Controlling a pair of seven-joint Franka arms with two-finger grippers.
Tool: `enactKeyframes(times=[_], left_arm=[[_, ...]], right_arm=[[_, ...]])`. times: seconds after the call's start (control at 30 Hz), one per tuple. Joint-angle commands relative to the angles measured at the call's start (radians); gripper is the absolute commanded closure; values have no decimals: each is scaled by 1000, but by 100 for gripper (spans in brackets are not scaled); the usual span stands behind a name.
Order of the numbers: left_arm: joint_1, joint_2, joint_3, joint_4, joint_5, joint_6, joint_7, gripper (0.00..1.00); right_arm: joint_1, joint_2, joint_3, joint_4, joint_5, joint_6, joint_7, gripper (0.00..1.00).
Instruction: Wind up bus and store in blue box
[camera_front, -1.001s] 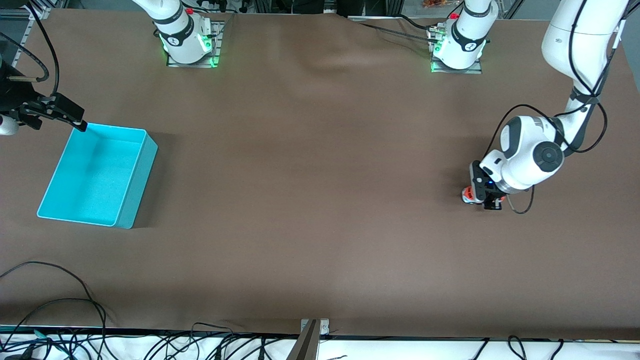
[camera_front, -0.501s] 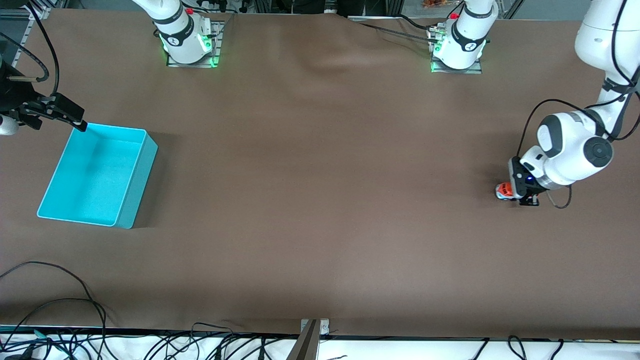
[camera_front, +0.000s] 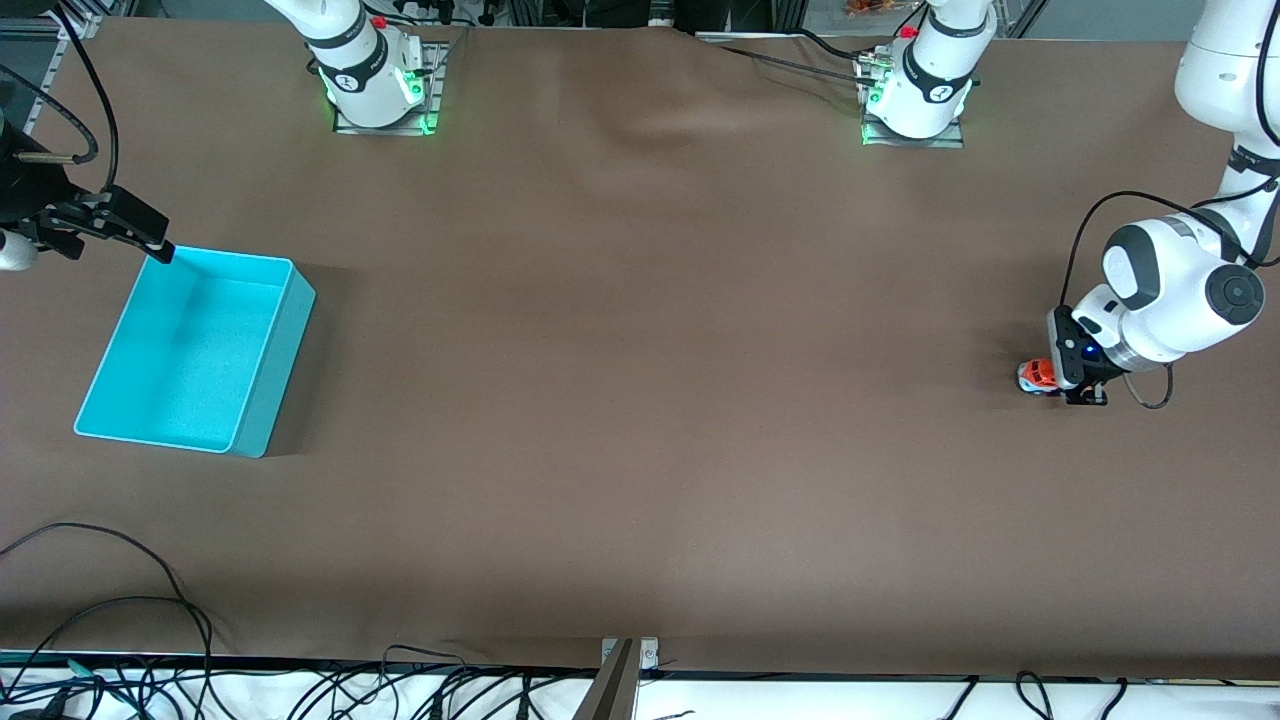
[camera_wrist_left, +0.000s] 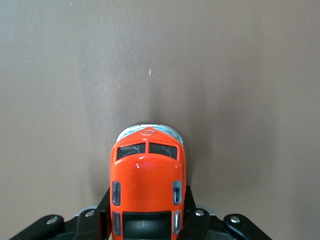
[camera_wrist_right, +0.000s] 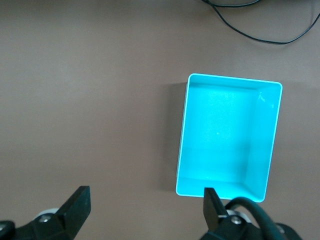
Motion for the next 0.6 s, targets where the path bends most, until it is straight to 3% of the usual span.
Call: enactKeyframes(times=[0.0, 0.57], left_arm=[[37, 60, -4, 10, 8, 0, 54, 79], [58, 70, -4, 37, 9, 0, 85, 79]], right_arm=[[-1, 8, -1, 25, 12, -11, -12, 0], [-1, 8, -1, 25, 12, -11, -12, 0]])
